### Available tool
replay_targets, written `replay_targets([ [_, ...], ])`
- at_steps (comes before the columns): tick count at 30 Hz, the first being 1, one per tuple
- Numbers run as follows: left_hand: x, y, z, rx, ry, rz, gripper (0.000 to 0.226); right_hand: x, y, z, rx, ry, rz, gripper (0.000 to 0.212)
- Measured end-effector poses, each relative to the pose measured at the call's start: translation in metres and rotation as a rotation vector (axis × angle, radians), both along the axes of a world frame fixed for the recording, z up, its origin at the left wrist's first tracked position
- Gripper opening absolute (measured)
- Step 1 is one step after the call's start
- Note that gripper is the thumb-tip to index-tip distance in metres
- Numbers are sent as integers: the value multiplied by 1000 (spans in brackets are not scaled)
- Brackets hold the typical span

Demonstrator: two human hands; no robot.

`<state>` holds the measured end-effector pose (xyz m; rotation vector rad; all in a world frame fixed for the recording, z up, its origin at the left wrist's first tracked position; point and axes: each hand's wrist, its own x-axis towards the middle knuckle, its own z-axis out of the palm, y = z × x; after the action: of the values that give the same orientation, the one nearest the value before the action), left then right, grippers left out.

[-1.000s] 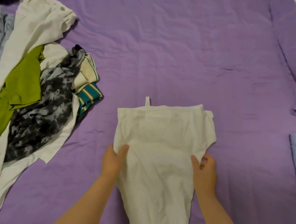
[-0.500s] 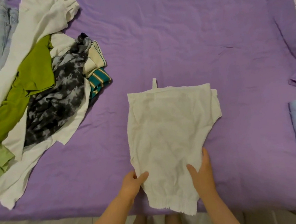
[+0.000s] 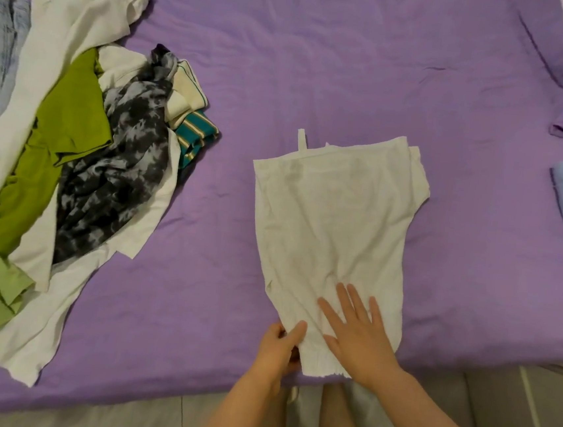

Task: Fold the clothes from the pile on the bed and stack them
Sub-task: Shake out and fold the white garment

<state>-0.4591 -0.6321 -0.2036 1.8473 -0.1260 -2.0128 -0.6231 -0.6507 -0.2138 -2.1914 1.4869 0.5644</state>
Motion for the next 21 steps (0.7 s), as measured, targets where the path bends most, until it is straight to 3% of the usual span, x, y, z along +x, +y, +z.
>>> replay_targets([
  [2, -3, 0, 1, -43, -5, -79, 38, -5, 11, 8, 61, 15, -13, 68],
  [4, -7, 0, 5, -60, 1, -126, 39, -8, 16, 15, 65, 15, -22, 60],
  [6, -7, -1, 11, -38, 23, -60, 31, -11, 14, 19, 98, -92, -91, 43],
  [8, -6, -4, 20, 14, 29, 58, 31, -18, 9, 24, 185, -194, -181, 41],
  [10, -5, -9, 29, 51, 54, 173, 32, -19, 10, 33, 219, -419, -386, 34],
  [11, -5, -13, 34, 52, 79, 213, 31, -15, 10, 40, 209, -499, -522, 31],
  [13, -5, -22, 46, 39, 136, 251, 30, -5, 9, 53, -84, -288, -656, 39],
  [14, -6, -27, 51, 34, 154, 259, 29, -5, 9, 62, -187, -189, -645, 45],
  [15, -6, -33, 55, 32, 163, 271, 29, -10, 7, 68, -180, -301, -559, 55],
  [17, -6, -45, 63, 35, 177, 316, 28, -25, -2, 80, 40, -600, -315, 72],
  [19, -7, -57, 69, 46, 186, 361, 24, -38, -8, 89, -10, -586, -224, 73],
  [21, -6, -69, 76, 55, 217, 401, 19, -29, -22, 87, -210, -601, -277, 59],
])
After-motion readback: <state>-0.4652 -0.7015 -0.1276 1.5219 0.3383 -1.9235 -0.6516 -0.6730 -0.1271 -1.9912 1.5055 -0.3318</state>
